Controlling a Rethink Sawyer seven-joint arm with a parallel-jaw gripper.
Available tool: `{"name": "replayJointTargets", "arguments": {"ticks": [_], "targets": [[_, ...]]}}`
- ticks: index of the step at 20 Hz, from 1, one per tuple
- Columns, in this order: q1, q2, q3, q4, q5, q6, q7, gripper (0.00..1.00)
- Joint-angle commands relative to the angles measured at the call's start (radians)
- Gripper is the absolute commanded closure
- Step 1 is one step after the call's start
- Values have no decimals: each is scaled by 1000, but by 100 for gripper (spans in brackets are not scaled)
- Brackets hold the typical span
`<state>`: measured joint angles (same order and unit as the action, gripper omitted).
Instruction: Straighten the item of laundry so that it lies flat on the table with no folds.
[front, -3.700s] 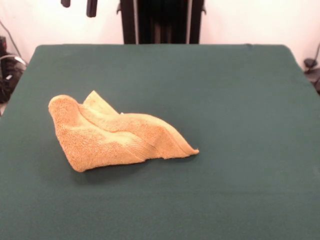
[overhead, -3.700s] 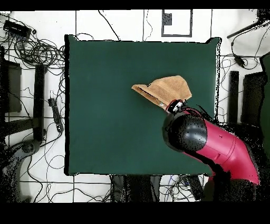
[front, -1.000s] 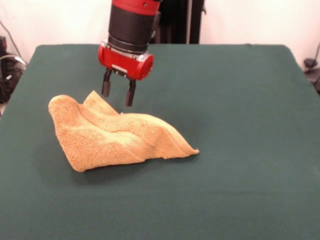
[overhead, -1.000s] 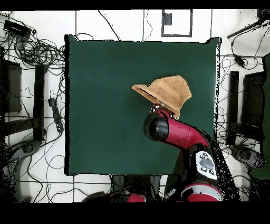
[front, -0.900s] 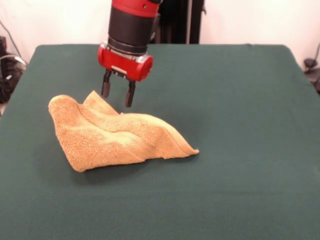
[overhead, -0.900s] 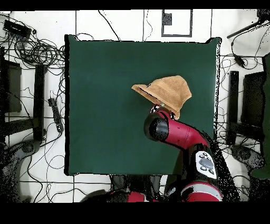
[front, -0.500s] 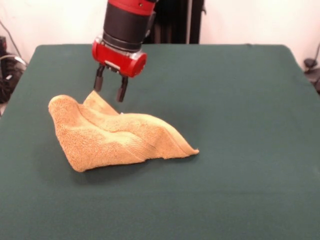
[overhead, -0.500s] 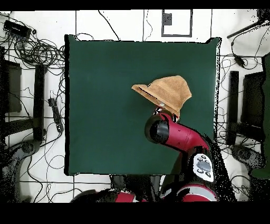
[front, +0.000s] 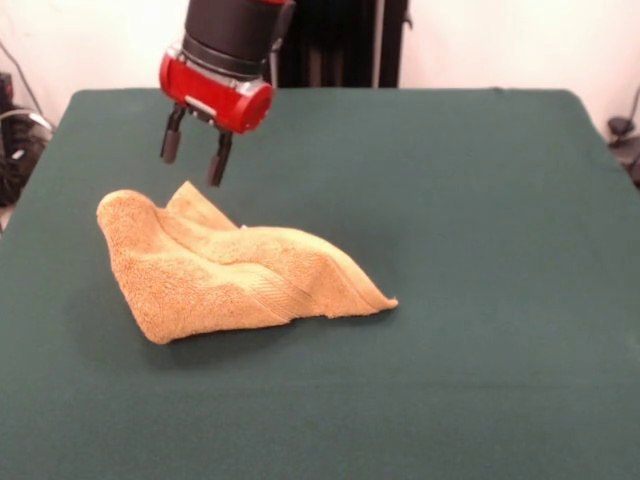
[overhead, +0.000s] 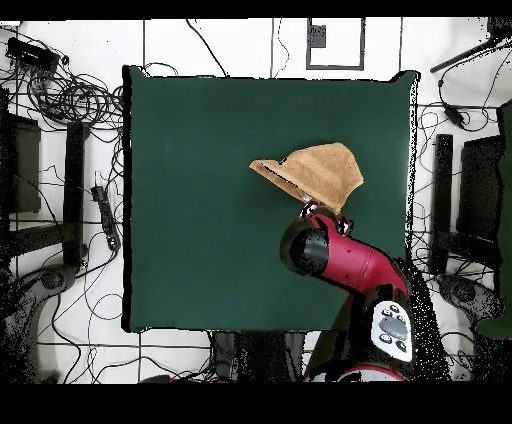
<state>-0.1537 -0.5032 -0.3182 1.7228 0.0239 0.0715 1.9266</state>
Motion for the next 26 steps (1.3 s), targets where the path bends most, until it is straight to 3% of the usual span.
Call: {"name": "replayJointTargets", "arguments": {"ticks": [1, 10, 26], "targets": [[-2, 91, 76, -3, 54, -85, 211, 0], [-36, 186, 112, -44, 67, -172, 210, 0], [-1, 172, 84, -14, 112, -156, 227, 0]]}}
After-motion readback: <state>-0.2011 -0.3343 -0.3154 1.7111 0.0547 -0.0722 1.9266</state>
